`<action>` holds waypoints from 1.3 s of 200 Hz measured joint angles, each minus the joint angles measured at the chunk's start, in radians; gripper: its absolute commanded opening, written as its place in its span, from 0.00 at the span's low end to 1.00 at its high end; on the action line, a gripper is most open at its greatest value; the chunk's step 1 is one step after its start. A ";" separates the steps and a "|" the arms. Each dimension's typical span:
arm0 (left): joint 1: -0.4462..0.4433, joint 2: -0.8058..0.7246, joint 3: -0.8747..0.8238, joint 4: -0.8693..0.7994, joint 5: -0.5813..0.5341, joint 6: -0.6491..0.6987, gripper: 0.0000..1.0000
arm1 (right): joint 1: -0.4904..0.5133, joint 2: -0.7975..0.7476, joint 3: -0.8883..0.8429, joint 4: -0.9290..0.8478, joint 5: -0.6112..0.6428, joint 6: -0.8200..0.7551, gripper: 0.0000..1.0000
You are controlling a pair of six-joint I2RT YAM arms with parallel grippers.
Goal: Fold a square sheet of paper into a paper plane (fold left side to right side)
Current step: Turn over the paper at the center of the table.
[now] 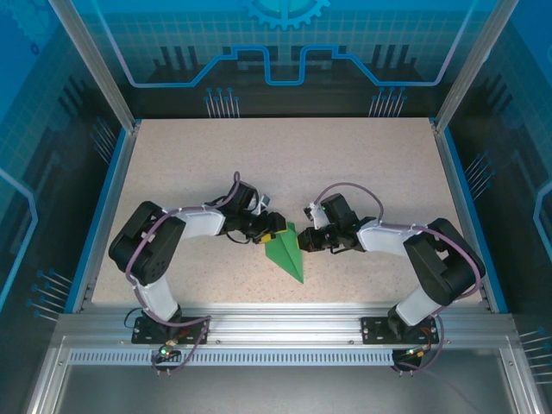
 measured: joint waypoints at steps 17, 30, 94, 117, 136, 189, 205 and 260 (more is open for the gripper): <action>-0.001 0.026 0.015 0.006 0.006 -0.002 0.47 | 0.000 0.000 -0.002 0.001 0.000 0.000 0.09; -0.003 0.046 0.027 0.008 0.008 -0.001 0.39 | 0.000 0.000 -0.005 0.003 0.000 0.003 0.13; -0.003 0.058 0.054 0.018 0.013 0.027 0.06 | -0.037 -0.115 -0.052 -0.016 0.017 0.014 0.47; -0.003 0.047 0.054 0.015 0.013 0.031 0.03 | -0.059 -0.235 -0.091 -0.042 0.033 0.029 0.68; -0.003 0.011 0.055 0.006 0.012 0.031 0.02 | -0.085 -0.340 -0.120 -0.061 0.030 0.037 0.89; 0.006 -0.151 0.127 -0.040 -0.011 0.034 0.01 | -0.180 -0.620 -0.197 -0.124 -0.085 0.115 1.00; 0.021 -0.197 0.148 -0.039 -0.011 0.034 0.01 | -0.200 -0.690 -0.234 -0.117 -0.143 0.154 1.00; 0.042 -0.275 0.212 -0.006 -0.010 -0.001 0.00 | -0.205 -0.773 -0.388 0.037 -0.320 0.359 1.00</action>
